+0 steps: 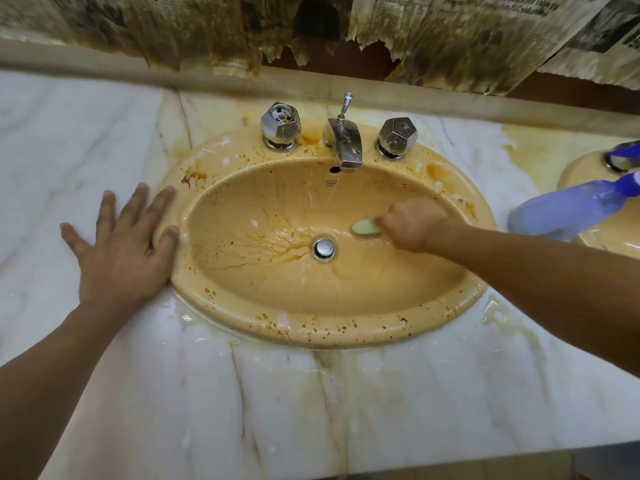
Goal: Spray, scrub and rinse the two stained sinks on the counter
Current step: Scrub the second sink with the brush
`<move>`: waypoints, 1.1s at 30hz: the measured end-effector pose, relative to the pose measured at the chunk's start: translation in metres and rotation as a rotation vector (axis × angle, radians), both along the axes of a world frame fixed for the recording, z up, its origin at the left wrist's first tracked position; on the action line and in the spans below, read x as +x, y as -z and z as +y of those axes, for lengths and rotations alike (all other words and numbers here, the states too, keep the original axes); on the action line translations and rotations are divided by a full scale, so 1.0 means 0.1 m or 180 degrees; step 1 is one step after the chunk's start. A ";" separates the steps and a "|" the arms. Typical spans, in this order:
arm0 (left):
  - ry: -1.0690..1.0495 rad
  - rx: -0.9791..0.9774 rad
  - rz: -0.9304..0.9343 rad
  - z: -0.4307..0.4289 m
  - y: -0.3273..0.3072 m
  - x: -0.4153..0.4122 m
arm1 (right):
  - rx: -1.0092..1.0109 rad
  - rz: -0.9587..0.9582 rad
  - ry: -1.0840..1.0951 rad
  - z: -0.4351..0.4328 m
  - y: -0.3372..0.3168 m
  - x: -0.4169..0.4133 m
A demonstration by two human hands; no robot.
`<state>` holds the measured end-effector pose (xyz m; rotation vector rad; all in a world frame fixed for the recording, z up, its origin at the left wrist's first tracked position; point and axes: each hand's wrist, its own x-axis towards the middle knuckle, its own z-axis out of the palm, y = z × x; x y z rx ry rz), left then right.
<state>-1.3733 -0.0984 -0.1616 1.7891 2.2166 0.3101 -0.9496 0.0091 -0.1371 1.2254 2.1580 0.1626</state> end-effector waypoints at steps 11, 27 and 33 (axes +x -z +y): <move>-0.0002 0.0025 -0.0015 0.01 0.01 -0.01 | -0.0517 -0.0413 0.0198 -0.13 -0.28 0.20; 0.0041 0.0047 -0.0047 0.01 0.01 -0.03 | -0.0956 -0.0307 0.0275 -0.35 -0.33 0.22; 0.0014 0.0061 -0.0081 0.00 0.00 0.00 | -0.0673 -0.0725 0.0344 -0.25 -0.63 0.37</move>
